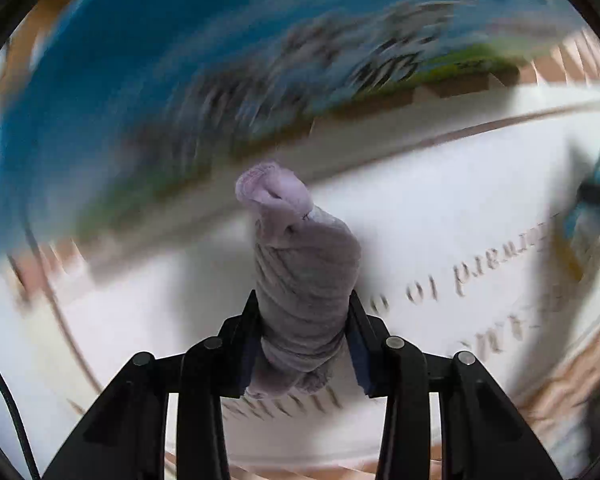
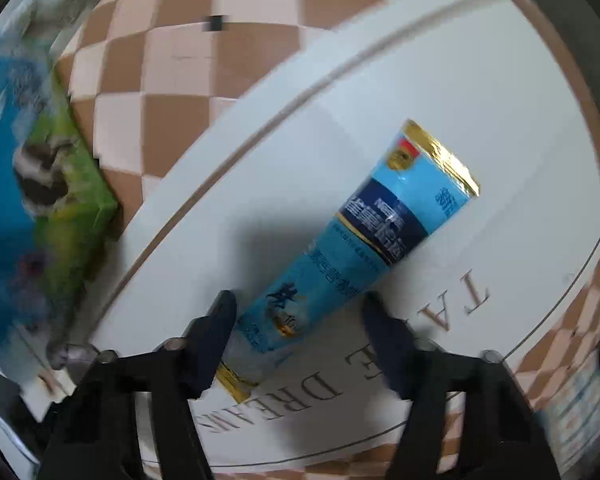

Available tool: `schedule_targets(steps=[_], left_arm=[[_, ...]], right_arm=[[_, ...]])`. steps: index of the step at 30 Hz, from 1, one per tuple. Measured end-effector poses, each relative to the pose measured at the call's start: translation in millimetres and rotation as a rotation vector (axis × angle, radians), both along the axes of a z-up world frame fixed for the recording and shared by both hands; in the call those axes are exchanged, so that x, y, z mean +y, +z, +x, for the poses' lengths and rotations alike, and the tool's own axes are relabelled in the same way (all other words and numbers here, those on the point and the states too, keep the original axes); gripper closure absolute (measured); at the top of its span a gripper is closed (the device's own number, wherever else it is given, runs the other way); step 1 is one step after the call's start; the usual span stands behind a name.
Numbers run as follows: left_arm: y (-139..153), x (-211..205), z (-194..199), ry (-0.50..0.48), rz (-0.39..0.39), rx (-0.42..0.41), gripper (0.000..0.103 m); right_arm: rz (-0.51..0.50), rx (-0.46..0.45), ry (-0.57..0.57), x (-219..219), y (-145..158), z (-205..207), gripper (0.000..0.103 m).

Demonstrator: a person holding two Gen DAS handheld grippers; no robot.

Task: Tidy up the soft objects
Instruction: 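Grasp the lilac sock with left tool while right tool grasps the blue milk tube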

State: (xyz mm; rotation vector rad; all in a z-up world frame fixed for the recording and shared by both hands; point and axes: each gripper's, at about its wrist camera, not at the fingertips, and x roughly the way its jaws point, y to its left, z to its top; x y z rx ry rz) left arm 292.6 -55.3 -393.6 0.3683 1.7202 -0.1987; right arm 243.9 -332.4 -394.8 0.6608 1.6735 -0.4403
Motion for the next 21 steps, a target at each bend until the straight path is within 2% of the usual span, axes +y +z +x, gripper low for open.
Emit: schedule_targets(steps=[1,2,5,8,11,13,17,21], left_arm=[[-1,10,-4,0.073,-0.032,0.039,0.067],[-2,16,-7,0.12,-0.052,0.062,0.067],[-4,33,-23,0.233,-0.098,0.115,0.067],[-6,44,-42,0.309,-0.129,0.156,0.067],[-10,44,-57,0.321,-0.135,0.184,0.067],[-13,43,-62,0.318,-0.132,0.194,0.067],[-13,32,-65,0.292,-0.106,0.176,0.067],[-12,11,-70,0.252,-0.072,0.154,0.065]], right_arm=[[-0.015,0.016,0.061,7,0,2,0.06],[-0.022,0.027,0.102,13,0,3,0.064],[-0.032,0.041,0.269,37,1,-1,0.073],[-0.012,0.071,0.461,68,1,-15,0.075],[-0.008,0.112,0.626,97,-1,-39,0.076],[-0.001,0.132,0.692,111,-2,-55,0.077],[-0.019,0.139,0.745,125,-3,-73,0.077],[-0.029,0.14,0.743,131,-6,-76,0.076]])
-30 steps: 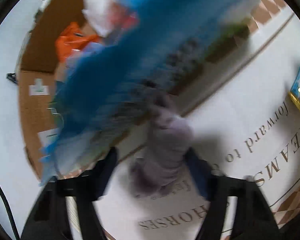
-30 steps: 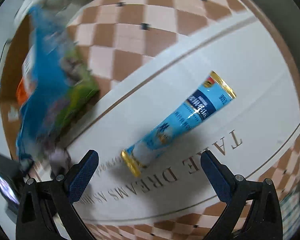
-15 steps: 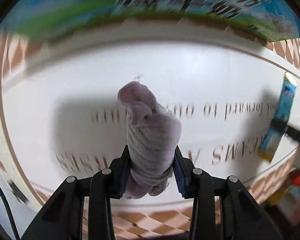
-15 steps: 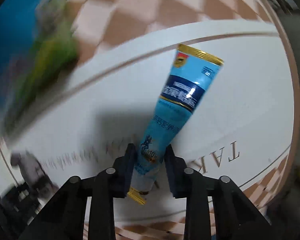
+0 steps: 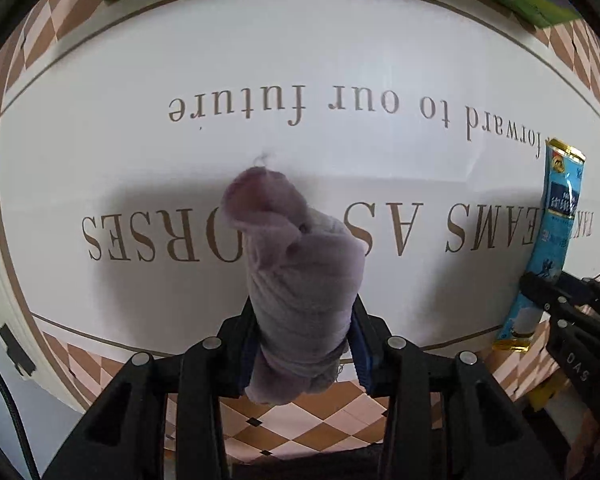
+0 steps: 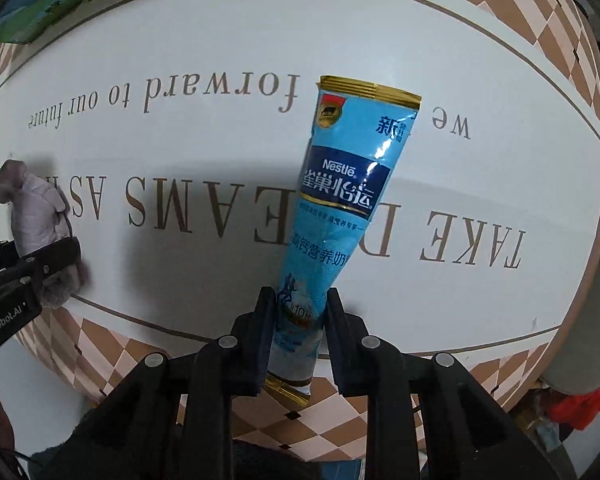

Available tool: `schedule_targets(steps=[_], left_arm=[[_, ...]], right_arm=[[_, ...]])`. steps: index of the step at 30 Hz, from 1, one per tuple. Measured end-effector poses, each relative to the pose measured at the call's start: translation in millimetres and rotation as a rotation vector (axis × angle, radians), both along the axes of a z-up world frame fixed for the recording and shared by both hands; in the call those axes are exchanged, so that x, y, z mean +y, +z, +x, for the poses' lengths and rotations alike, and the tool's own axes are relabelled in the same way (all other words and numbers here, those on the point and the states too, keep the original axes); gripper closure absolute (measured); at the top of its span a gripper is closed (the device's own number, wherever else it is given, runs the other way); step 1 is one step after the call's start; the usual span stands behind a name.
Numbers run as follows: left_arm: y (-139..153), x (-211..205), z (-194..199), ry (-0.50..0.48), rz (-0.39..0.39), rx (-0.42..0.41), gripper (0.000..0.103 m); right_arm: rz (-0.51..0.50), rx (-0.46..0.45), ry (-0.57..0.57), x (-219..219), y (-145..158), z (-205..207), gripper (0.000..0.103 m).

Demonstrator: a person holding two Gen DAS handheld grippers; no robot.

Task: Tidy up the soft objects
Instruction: 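Grasp the lilac sock with left tool while right tool grasps the blue milk tube, then place the sock in the box with left tool while right tool places the milk tube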

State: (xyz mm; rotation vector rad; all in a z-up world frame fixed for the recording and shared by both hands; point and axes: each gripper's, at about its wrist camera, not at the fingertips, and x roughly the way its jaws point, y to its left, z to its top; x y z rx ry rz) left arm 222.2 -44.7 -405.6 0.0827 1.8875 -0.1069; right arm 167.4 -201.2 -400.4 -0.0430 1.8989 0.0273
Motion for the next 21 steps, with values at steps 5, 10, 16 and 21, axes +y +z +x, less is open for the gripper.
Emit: schedule_targets(steps=[5,10,16,21], left_arm=[[1,-30,-15,-0.05,0.029,-0.021,0.063],[-2,-41,-12,-0.044,0.029,-0.015,0.063],[3,-28,-10,-0.034,0.029,-0.015,0.063],[1,15,-24,-0.024,0.03,-0.007,0.063]], right_arm=[[0.002,0.015,-0.017,-6,-6,15,0.075],[-0.003,0.009,-0.013,-10,-13,25,0.075],[-0.004,0.008,-0.013,-11,-12,26,0.074],[-0.006,0.006,-0.009,-7,-11,25,0.073]])
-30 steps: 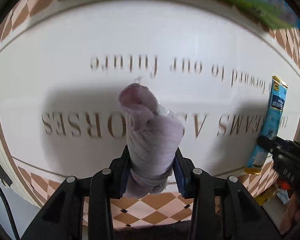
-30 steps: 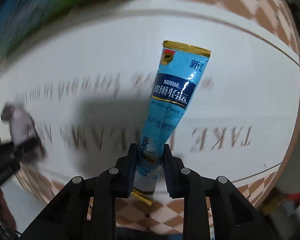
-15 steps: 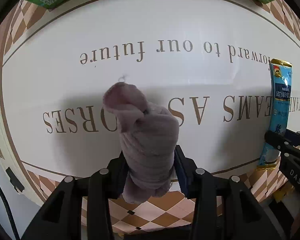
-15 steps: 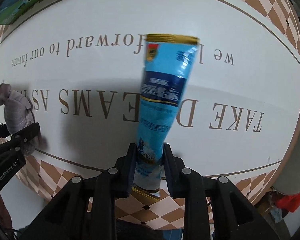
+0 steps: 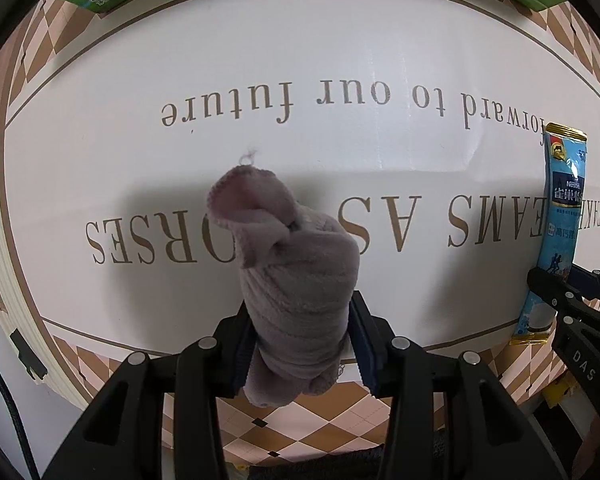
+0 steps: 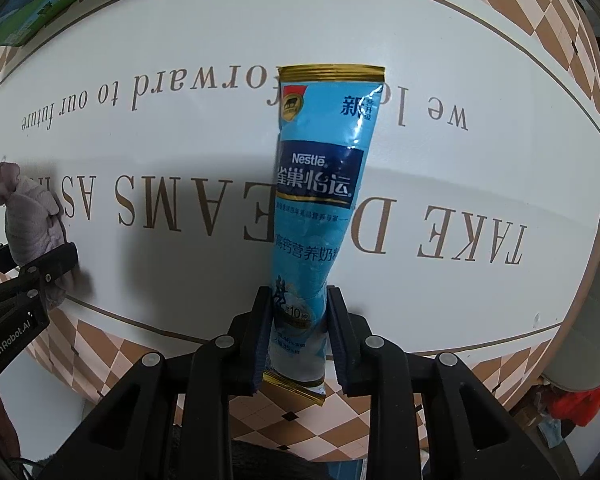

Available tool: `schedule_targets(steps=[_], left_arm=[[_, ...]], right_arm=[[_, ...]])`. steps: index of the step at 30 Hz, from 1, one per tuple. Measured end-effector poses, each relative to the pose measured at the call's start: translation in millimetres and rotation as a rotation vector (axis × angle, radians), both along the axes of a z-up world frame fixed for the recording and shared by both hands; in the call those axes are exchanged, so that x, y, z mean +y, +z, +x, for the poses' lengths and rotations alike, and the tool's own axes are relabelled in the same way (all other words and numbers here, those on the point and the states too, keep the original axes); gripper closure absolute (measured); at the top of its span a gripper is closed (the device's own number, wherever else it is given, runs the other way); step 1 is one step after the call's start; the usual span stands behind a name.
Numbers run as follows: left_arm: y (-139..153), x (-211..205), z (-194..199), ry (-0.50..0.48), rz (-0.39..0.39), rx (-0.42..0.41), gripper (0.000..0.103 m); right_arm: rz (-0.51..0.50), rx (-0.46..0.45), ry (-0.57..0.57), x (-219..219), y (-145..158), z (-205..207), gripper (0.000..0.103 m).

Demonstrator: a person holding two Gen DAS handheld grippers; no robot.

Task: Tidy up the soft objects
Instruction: 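Place the sock in the box with left tool while right tool places the milk tube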

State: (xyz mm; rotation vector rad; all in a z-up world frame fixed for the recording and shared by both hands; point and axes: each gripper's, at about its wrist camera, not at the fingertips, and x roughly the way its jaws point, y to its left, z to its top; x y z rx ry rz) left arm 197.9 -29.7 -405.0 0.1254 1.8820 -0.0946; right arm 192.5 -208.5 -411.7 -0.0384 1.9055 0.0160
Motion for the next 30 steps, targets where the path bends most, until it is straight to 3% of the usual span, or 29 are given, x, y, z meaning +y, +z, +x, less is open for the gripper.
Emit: schedule_targets(steps=[5,8,10,16,21,25,30], left_arm=[[-2,1,0,0.003,0.003,-0.029,0.07],[15,-4,0,0.011,-0.028,-0.049,0.071],[36,-7,5,0.016,-0.064,-0.079,0.071],[137,-11,62,-0.003,-0.168,-0.254,0.071],[185,-1,143,-0.017,-0.175,-0.348,0.071],[184,10,207,-0.045,-0.066,-0.409,0.071],[145,24,285,-0.021,-0.033,-0.302,0.071]], right_arm=[[-0.022,-0.019,0.028,9,3,-3,0.075],[-0.007,-0.039,0.047,17,9,-5,0.085],[0.044,-0.043,0.028,19,18,-4,0.086],[0.178,-0.201,0.022,27,107,29,0.086],[0.235,-0.37,0.046,25,192,91,0.086],[0.177,-0.441,0.051,19,215,156,0.086],[0.083,-0.42,0.022,18,194,246,0.086]])
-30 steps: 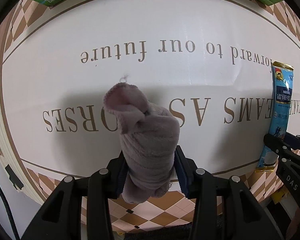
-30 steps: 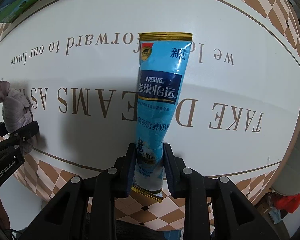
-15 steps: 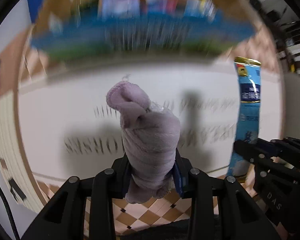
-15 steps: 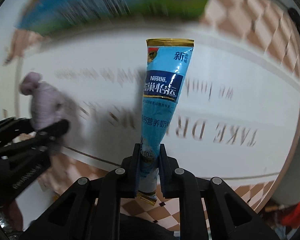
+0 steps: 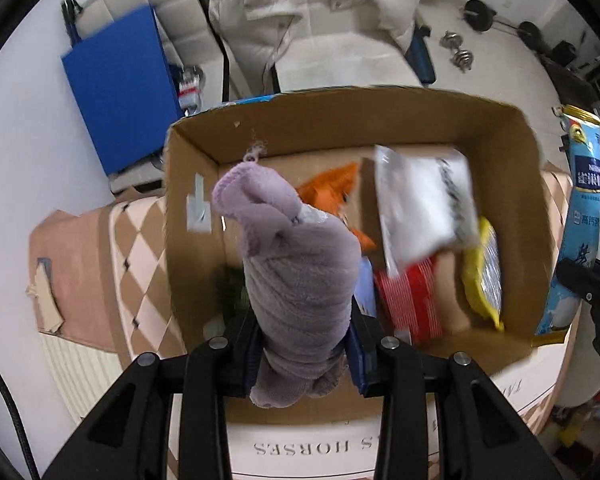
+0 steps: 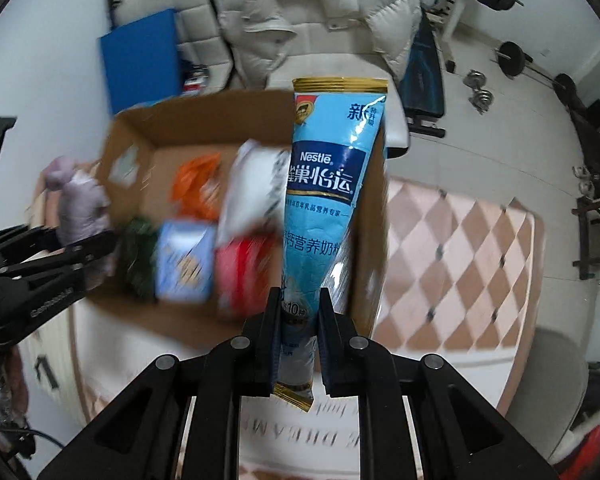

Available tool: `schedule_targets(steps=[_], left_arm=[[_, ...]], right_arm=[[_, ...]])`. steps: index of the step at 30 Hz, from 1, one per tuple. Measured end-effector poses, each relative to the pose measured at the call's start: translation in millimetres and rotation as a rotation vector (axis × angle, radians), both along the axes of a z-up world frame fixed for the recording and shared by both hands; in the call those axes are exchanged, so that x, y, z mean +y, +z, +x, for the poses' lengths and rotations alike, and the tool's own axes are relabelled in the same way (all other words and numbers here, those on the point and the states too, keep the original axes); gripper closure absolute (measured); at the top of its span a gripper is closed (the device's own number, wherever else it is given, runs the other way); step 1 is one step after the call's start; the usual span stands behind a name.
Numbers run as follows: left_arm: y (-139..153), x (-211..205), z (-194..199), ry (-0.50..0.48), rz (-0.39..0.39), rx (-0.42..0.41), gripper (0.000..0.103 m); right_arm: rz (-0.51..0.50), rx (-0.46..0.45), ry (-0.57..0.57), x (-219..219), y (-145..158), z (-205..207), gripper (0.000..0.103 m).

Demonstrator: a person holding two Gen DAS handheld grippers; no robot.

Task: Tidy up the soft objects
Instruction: 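Place the sock in the box with left tool while right tool places the milk tube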

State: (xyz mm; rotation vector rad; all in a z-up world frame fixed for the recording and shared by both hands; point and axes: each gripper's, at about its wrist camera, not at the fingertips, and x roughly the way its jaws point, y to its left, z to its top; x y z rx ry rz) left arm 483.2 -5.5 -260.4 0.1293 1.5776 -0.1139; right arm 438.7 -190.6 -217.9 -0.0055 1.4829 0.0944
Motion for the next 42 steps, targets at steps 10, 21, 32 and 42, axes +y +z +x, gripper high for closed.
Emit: schedule_targets(steps=[10,21,32,42], left_arm=[[-57,15,58,0.063,0.002,0.157,0.069],[-74,21,70,0.109,-0.065,0.255,0.052],[-44,22,63,0.07,-0.063,0.157,0.012],[-36,32,20,0.096,-0.085,0.12,0.002]], right_arm=[[-0.108,0.106,-0.032,-2,-65,92,0.086],[-0.14,0.142,-0.024,-3,-95,111,0.059],[-0.097,0.151,-0.008,6,-78,94,0.018],[-0.074,0.127,-0.015,25,-71,54,0.0]])
